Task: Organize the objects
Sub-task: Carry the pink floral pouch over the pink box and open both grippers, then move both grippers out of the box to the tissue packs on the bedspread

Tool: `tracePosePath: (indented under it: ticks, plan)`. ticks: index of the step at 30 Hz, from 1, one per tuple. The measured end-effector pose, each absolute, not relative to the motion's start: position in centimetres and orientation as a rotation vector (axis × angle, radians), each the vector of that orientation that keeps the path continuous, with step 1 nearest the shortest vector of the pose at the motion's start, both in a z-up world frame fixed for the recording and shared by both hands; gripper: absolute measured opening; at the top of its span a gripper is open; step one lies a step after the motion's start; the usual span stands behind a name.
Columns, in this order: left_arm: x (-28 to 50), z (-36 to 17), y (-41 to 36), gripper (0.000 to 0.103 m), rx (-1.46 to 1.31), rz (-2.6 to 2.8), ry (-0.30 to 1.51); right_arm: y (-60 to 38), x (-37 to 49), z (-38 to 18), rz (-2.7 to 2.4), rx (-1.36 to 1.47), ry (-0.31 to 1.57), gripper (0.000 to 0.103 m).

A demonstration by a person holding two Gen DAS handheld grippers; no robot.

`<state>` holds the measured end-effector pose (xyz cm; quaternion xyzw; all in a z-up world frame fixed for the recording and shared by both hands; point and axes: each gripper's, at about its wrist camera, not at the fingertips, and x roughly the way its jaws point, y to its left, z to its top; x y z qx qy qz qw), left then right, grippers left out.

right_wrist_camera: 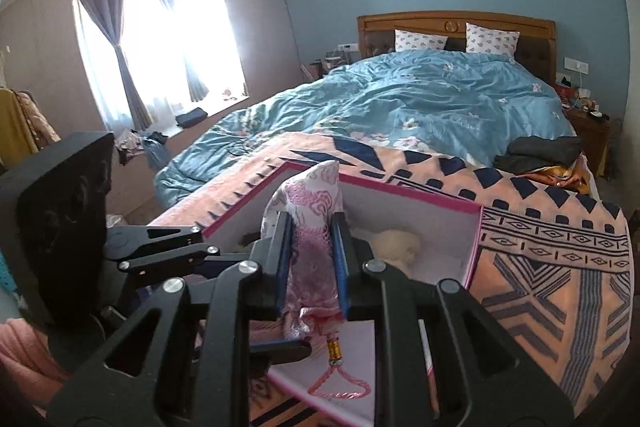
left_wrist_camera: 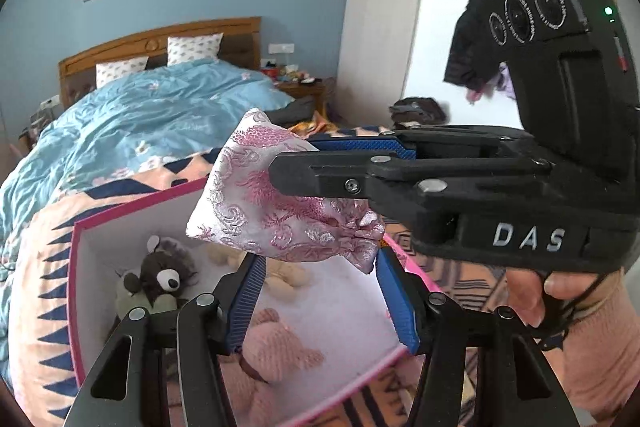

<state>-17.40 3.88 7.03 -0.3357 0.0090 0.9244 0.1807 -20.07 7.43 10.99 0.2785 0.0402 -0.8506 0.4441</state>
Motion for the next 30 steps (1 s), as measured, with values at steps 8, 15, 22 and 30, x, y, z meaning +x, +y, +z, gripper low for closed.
tracePosePath:
  ticks: [8,15,22,30]
  plan:
    - [-22.8,4.1,4.1,0.052,-1.152,2.590,0.010,6.5,-24.4,8.2,-2.173,0.779,0.168,0.020]
    - [-24.2,2.1,3.7,0.051,-1.282,2.569,-0.061,6.9,-26.8,5.9,-2.259,0.840,0.228,0.020]
    - [-22.2,2.8,3.7,0.053,-1.207,2.588,-0.027,8.5,-26.0,5.5,-2.244,0.867,0.173,0.021]
    - [-18.1,4.6,4.3,0.058,-1.050,2.612,0.028,10.1,-22.7,6.7,-2.193,0.823,0.108,0.035]
